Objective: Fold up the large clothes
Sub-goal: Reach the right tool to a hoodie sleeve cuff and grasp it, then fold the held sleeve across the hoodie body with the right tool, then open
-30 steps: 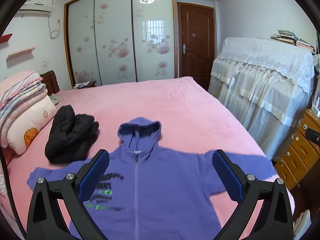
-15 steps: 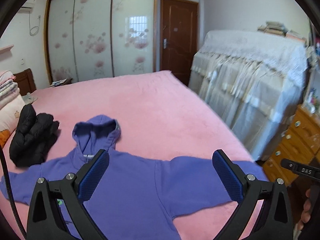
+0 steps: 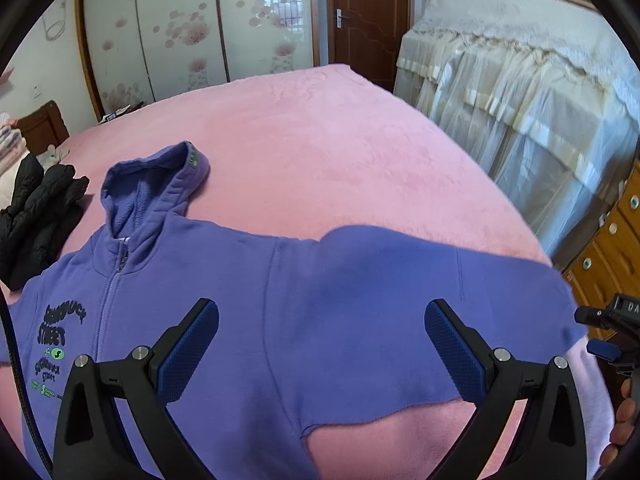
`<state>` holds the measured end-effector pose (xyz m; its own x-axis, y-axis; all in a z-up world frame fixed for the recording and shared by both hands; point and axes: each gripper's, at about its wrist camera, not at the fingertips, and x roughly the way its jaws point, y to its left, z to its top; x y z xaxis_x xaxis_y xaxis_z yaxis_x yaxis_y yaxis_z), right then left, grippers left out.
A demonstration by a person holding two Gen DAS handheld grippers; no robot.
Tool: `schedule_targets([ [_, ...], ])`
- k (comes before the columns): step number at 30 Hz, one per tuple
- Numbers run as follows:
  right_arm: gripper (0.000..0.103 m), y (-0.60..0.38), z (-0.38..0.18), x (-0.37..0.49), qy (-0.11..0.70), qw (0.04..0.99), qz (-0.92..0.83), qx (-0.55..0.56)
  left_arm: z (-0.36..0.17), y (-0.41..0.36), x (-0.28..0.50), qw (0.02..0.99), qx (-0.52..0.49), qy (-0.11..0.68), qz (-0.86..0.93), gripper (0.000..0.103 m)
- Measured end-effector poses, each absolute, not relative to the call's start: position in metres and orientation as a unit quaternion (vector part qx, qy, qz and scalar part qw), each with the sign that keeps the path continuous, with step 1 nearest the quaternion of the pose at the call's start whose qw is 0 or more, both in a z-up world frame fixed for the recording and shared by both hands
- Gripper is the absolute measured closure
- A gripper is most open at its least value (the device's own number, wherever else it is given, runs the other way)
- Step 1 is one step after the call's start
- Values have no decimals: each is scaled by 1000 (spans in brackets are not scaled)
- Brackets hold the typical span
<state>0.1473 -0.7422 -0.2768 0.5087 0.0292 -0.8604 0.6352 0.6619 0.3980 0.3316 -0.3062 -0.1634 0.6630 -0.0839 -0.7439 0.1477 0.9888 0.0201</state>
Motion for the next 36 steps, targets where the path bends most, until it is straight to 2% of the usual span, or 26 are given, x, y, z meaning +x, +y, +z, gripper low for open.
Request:
schedule_targets([
  [2, 41, -747, -289, 148, 453, 778, -183, 395, -172, -313, 334, 907, 39, 414, -69, 1],
  [6, 46, -755, -311, 149, 444, 761, -183, 436, -179, -318, 329, 902, 31, 423, -80, 1],
  [8, 60, -753, -312, 148, 433, 769, -195, 428, -180, -318, 328, 900, 29, 427, -86, 1],
  [10, 81, -750, -310, 151, 435, 776, -207, 407, -178, -316, 325, 898, 25, 429, -91, 1],
  [12, 86, -744, -302, 152, 427, 793, -207, 381, -174, -309, 321, 897, 15, 430, -96, 1],
  [20, 88, -654, -208, 153, 342, 901, -145, 223, -142, -248, 298, 911, 11, 406, -74, 1],
  [27, 88, -524, -150, 160, 294, 943, 0, 156, -119, -146, 276, 927, -4, 375, 3, 1],
  [31, 88, -454, -158, 167, 301, 940, 68, 143, -122, -86, 270, 925, -21, 378, 34, 1],
  [36, 88, -374, -217, 183, 342, 931, 94, 88, -142, -21, 271, 917, -47, 392, 59, 1],
])
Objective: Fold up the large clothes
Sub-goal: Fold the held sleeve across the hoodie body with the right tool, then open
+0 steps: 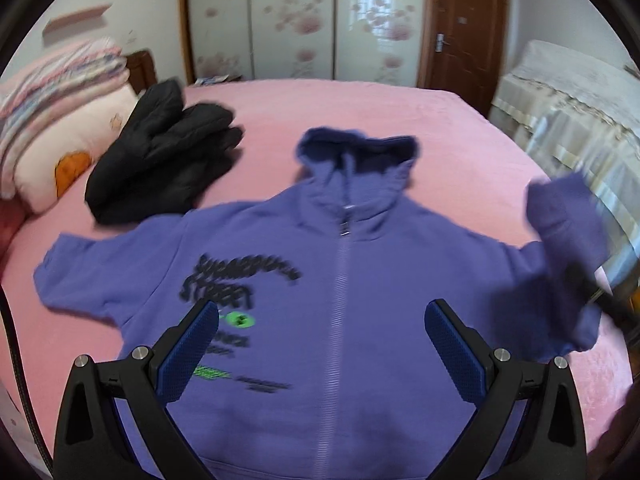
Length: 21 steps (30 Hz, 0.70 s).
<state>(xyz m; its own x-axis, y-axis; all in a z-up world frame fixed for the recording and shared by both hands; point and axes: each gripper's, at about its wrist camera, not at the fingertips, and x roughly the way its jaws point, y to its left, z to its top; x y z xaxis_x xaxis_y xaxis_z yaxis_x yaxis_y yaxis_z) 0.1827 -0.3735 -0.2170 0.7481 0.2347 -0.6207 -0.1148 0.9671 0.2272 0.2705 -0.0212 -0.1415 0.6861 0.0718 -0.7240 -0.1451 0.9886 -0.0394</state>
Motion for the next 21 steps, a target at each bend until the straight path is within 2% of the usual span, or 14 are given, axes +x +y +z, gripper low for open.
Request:
schedule_targets([
  [6, 84, -312, -306, 208, 429, 902, 54, -13, -176, 12, 275, 900, -82, 427, 34, 1],
  [11, 80, -310, -329, 204, 451, 891, 36, -40, -193, 4, 275, 891, -98, 443, -10, 1],
  [14, 56, -313, -317, 191, 433, 899, 56, -33, -200, -1, 280, 884, -122, 450, -38, 1],
  [15, 46, -313, -311, 182, 422, 904, 65, -31, -201, -3, 281, 882, -129, 451, -46, 1],
  [16, 41, -314, -306, 175, 413, 907, 70, -31, -203, -6, 283, 880, -135, 452, -54, 1],
  [21, 41, -316, -285, 147, 386, 919, 76, -8, -210, -21, 287, 870, -147, 461, -89, 1],
])
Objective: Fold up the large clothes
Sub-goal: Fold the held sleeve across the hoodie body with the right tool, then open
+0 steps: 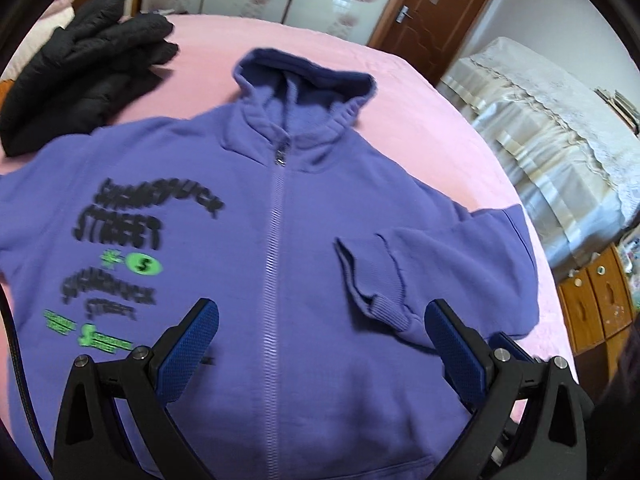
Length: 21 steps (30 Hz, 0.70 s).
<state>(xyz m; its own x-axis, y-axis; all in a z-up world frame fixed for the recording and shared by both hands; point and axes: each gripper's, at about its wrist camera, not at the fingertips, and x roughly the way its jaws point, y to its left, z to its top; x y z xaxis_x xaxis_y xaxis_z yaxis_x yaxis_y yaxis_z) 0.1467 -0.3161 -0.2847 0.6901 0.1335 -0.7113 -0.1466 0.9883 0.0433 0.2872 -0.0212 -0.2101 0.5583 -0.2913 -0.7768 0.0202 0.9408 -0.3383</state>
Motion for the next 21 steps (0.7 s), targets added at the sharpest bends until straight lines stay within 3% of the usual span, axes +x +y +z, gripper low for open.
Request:
schedule_targets([
  [13, 43, -361, -277, 118, 379, 923, 15, 66, -249, -59, 323, 818, -204, 511, -165, 20],
  [15, 46, -370, -278, 117, 379, 922, 8, 80, -262, -64, 334, 807, -212, 526, -169, 47],
  [19, 48, -379, -281, 112, 379, 921, 3, 87, -274, -73, 348, 797, -221, 538, -165, 81],
  [20, 48, -380, -283, 112, 382, 920, 0, 82, -274, -76, 353, 795, -221, 540, -168, 95],
  [21, 48, -381, -285, 112, 386, 919, -4, 76, -272, -80, 356, 793, -217, 543, -169, 95],
])
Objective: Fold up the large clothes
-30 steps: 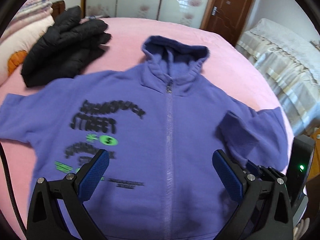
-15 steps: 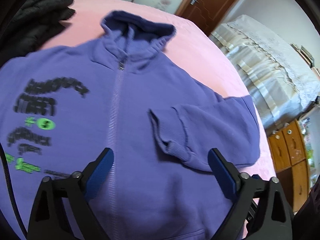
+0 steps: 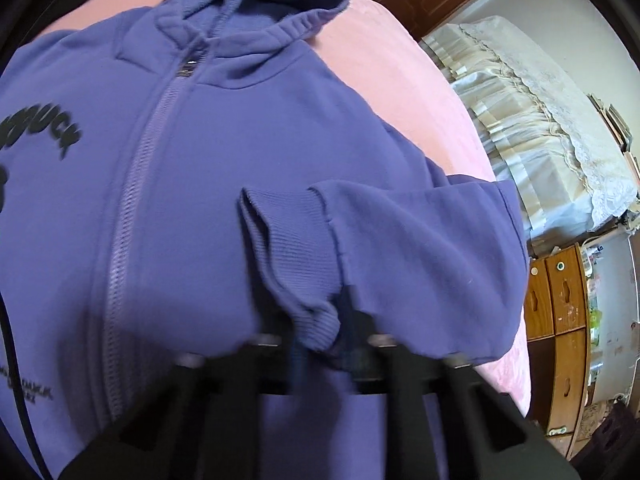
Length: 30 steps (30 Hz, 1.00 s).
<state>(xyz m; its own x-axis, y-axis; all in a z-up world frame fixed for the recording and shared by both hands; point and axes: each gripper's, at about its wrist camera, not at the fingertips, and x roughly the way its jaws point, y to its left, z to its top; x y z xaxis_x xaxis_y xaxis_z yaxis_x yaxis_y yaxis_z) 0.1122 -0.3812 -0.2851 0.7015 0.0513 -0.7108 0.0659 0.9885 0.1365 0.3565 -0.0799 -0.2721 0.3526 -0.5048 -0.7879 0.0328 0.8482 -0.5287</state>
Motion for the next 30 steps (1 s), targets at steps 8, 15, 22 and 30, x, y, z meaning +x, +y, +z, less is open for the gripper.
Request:
schedule_targets([
  [8, 48, -413, -302, 126, 414, 907, -62, 48, -171, -81, 382, 864, -151, 454, -158, 96],
  [15, 48, -425, -318, 168, 440, 895, -39, 52, -106, -54, 402, 894, -117, 406, -147, 96],
  [22, 80, -403, -315, 199, 426, 902, -70, -8, -90, 0, 399, 908, -116, 390, -95, 96],
  [30, 81, -374, -320, 198, 426, 901, -55, -63, -165, 76, 395, 887, -147, 437, -19, 96],
])
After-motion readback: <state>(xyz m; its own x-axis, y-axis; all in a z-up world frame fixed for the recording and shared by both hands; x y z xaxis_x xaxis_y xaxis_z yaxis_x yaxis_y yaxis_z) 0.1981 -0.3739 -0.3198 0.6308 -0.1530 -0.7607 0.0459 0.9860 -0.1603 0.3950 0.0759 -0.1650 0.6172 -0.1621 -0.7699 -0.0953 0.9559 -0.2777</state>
